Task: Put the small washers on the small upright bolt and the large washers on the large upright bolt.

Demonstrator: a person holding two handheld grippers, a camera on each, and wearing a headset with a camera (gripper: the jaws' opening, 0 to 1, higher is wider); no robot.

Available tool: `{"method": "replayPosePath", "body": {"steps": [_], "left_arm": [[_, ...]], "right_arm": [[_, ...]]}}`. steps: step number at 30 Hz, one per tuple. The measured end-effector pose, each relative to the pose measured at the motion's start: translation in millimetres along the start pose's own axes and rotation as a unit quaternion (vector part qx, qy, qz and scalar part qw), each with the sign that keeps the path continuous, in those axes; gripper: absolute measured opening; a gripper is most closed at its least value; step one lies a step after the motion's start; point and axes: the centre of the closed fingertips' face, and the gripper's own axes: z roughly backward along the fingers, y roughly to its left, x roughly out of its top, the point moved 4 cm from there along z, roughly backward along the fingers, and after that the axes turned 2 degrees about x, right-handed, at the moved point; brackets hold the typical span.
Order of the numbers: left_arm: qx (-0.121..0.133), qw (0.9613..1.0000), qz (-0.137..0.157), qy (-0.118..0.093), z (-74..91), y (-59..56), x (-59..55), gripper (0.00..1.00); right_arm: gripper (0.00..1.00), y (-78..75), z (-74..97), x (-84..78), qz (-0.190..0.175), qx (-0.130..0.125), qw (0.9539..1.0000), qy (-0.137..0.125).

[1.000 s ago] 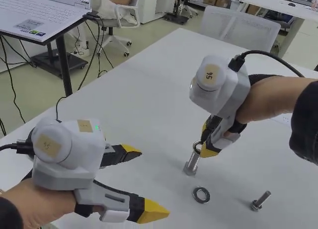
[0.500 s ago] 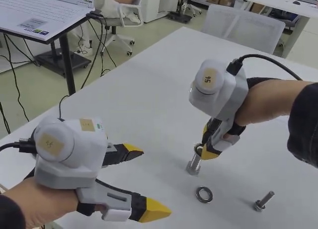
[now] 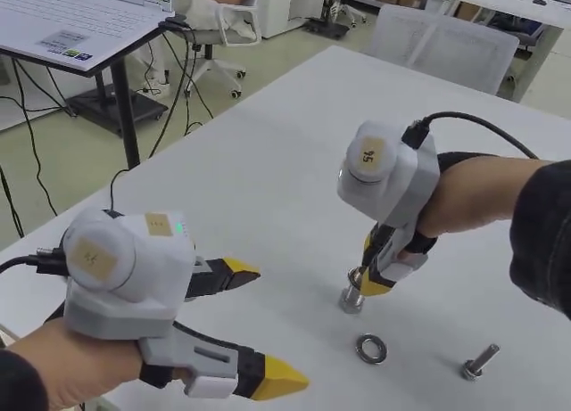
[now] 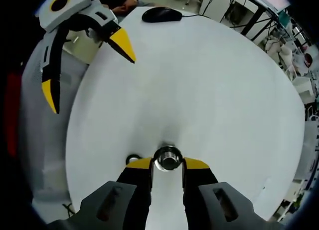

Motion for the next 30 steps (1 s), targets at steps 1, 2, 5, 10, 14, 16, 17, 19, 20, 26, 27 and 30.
{"method": "replayPosePath", "body": {"steps": [1, 2, 5, 10, 14, 16, 17, 19, 20, 26, 27, 30], "left_arm": [[0.000, 1.0000, 0.001, 0.001, 0.1, 0.1, -0.4, 0.78], [0.000, 1.0000, 0.001, 0.001, 0.2, 0.2, -0.7, 0.78], [0.000, 1.0000, 0.001, 0.002, -0.1, 0.0, -1.2, 0.78], [-0.001, 1.0000, 0.002, 0.003, 0.6, 0.2, -2.9, 0.78], [0.000, 1.0000, 0.004, 0.004, 1.6, 0.8, -4.2, 0.78], [0.000, 1.0000, 0.004, 0.005, 1.8, 1.0, -4.7, 0.78], [-0.001, 1.0000, 0.004, 0.005, 1.8, 0.9, -4.9, 0.78], [-0.001, 1.0000, 0.003, 0.006, 1.7, 1.0, -4.9, 0.78], [-0.001, 1.0000, 0.003, 0.006, 1.8, 1.1, -5.0, 0.78], [-0.001, 1.0000, 0.005, 0.006, 2.3, 0.9, -6.8, 0.78], [-0.001, 1.0000, 0.005, 0.007, 2.3, 1.0, -7.1, 0.78], [-0.002, 1.0000, 0.006, 0.006, 1.7, 0.8, -7.0, 0.77]], "right_arm": [[0.24, -0.5, -1.6, -0.1, -0.001, 0.000, 1.0000, -0.001], [0.24, -0.4, -3.1, -0.7, -0.004, 0.001, 1.0000, 0.001], [0.24, 0.4, -9.2, -1.0, -0.005, 0.002, 1.0000, -0.001], [0.24, 1.5, -20.6, -3.2, -0.012, 0.004, 0.9999, 0.002], [0.24, 0.7, -27.9, -5.0, -0.015, 0.004, 0.9999, 0.002], [0.24, 0.6, -31.4, -4.9, -0.013, 0.002, 0.9999, 0.000], [0.24, 0.8, -32.1, -4.9, -0.014, 0.001, 0.9999, 0.000], [0.24, 1.1, -33.5, -5.0, -0.016, 0.002, 0.9999, -0.001], [0.24, 1.1, -34.8, -4.7, -0.016, 0.002, 0.9999, -0.001], [0.24, 3.2, -36.1, -2.9, -0.015, 0.001, 0.9999, -0.002], [0.24, 3.3, -35.5, -2.7, -0.014, 0.001, 0.9999, -0.002], [0.24, 3.2, -35.0, -2.3, -0.014, 0.000, 0.9999, -0.003]]}}
